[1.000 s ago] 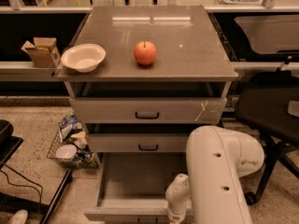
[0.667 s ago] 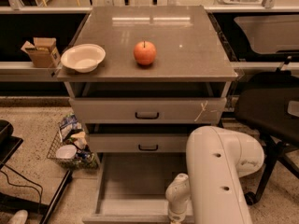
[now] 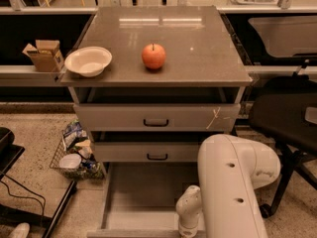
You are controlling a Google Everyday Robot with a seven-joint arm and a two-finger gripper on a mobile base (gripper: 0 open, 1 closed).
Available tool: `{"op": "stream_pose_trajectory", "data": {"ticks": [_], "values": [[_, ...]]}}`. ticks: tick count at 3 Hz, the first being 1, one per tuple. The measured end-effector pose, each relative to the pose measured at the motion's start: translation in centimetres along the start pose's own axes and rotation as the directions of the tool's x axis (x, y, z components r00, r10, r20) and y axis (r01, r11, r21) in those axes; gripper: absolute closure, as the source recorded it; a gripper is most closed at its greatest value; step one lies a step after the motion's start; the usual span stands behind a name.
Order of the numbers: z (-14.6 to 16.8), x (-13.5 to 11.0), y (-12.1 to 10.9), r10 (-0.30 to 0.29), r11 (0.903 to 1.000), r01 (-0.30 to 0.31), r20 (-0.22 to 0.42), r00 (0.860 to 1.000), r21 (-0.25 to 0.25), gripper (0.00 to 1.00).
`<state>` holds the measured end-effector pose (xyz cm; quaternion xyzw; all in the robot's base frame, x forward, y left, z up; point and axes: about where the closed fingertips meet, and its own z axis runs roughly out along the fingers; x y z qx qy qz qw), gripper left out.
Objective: Open bottom drawer
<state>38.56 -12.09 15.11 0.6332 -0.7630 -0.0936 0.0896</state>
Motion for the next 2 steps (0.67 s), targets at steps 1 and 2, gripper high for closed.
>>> {"op": "stream_pose_trajectory", "data": {"ticks": [1, 2], "values": [[0.0, 0.0, 0.0, 0.0, 1.0, 0.0, 0.0, 1.0, 0.0, 0.47], [-0.21, 0.1, 0.19, -0.002, 0.9999, 0.002, 0.001, 1.0, 0.011, 0.24]]}}
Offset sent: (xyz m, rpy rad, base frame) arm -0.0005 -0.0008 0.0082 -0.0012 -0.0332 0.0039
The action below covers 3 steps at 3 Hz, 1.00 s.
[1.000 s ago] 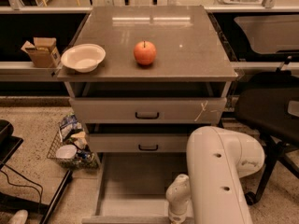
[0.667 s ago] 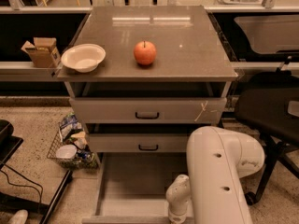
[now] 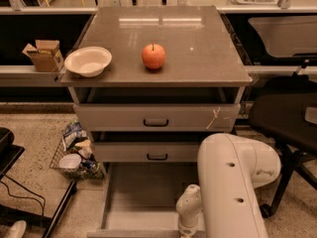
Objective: Open bottom drawer
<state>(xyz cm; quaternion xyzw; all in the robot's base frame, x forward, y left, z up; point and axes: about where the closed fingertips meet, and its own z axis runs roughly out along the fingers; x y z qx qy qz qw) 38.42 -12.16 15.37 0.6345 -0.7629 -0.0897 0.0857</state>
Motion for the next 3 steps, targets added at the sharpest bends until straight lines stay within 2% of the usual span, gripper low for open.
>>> {"op": "stream_pose_trajectory", "data": {"ticks": [1, 2, 3], "values": [[-1.1, 0.4, 0.4, 0.001, 0.9992, -0.001, 0.006, 1.0, 0.039, 0.02], [-6.0, 0.6, 2.9, 0.005, 0.9925, -0.017, 0.096, 0.995, 0.121, 0.0], [-13.1, 4.8, 8.4, 0.025, 0.9647, -0.043, 0.072, 0.997, 0.26, 0.0]]}}
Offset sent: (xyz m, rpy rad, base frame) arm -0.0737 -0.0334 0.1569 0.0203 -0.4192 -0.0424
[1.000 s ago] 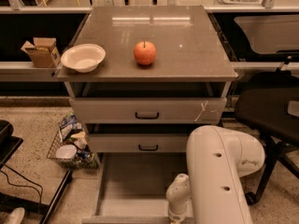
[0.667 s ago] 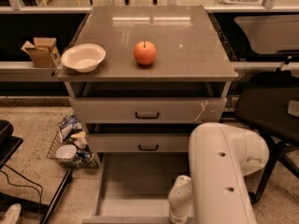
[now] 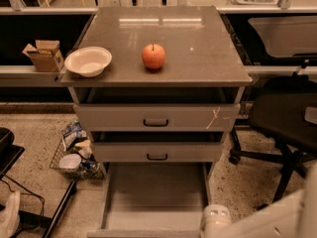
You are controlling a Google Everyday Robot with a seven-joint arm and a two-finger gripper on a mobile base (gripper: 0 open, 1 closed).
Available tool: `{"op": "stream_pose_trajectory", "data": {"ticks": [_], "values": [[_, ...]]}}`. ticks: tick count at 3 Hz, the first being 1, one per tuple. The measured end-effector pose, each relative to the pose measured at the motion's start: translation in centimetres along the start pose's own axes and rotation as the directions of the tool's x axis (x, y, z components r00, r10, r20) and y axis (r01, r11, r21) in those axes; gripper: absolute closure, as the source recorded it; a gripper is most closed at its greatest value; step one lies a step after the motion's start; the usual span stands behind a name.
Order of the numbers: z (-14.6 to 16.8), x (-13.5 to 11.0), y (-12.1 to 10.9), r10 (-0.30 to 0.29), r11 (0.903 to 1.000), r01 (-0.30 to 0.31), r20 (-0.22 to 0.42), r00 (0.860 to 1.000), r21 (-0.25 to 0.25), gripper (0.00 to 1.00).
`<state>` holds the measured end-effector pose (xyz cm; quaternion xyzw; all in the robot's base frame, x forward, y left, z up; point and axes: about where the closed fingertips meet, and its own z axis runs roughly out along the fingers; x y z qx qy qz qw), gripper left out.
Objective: Open bottom drawer
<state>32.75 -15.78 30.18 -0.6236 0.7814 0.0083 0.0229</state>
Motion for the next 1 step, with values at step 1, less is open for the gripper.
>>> {"op": "stream_pose_trajectory", "data": {"ticks": [1], "values": [[-3.83, 2.79, 4.12, 0.001, 0.9935, 0.002, -0.024, 1.0, 0.114, 0.0]]}}
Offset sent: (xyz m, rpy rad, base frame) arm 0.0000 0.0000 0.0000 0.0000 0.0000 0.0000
